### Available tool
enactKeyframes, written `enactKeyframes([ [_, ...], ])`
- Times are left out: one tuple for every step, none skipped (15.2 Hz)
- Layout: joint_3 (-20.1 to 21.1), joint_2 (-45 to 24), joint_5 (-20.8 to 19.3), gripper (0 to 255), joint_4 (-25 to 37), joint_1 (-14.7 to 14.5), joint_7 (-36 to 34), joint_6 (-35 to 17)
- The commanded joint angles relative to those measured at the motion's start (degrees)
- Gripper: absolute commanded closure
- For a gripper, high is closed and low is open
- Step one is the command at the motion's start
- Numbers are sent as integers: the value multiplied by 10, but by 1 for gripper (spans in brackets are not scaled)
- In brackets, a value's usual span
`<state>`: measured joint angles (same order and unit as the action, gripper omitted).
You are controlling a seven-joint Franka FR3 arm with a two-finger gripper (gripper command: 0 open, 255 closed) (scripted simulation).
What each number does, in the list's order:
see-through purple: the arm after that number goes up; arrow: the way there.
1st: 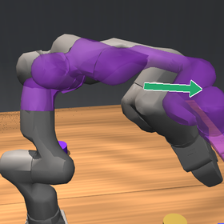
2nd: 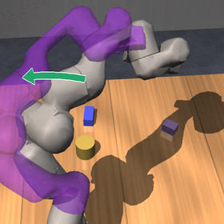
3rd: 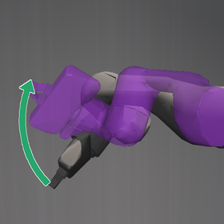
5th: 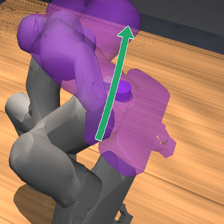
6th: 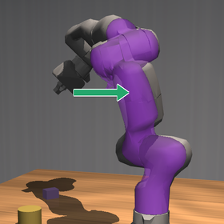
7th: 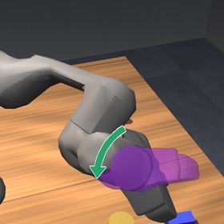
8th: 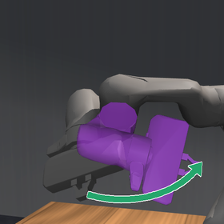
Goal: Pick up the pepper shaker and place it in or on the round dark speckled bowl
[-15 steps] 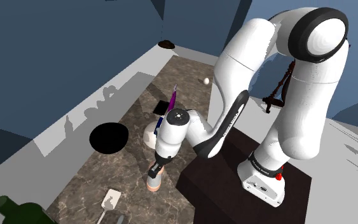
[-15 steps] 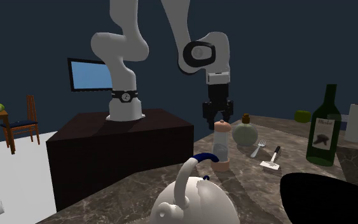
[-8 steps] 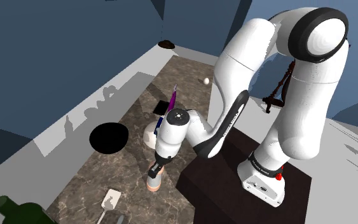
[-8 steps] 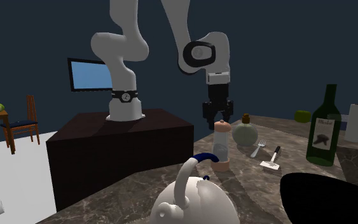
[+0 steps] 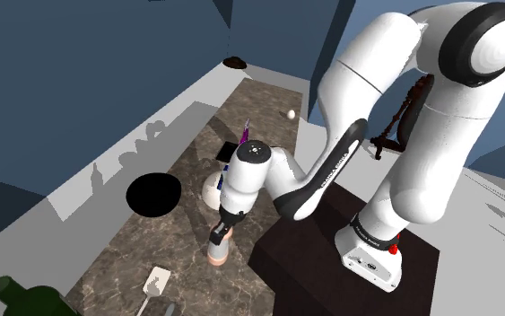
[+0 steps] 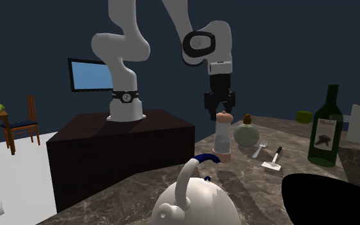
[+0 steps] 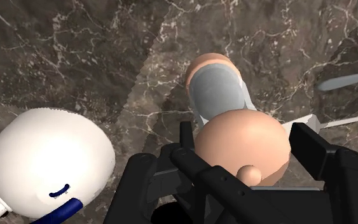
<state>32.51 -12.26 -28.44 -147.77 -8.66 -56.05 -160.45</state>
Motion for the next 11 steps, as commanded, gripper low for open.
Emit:
enactKeyframes([
  [23,22,38,255,-7,16,28,10],
  [34,32,58,255,-9,23,43,16],
  [44,43,77,255,-10,29,57,22],
  [53,53,97,255,-12,35,72,28],
  [61,64,118,255,-13,40,87,34],
  [69,75,138,255,-14,43,102,40],
  [75,87,158,255,-15,46,117,47],
  [80,98,177,255,-15,48,131,54],
  [83,109,196,255,-15,48,145,62],
  [86,120,214,255,-15,48,158,69],
  [87,130,231,255,-14,47,171,77],
])
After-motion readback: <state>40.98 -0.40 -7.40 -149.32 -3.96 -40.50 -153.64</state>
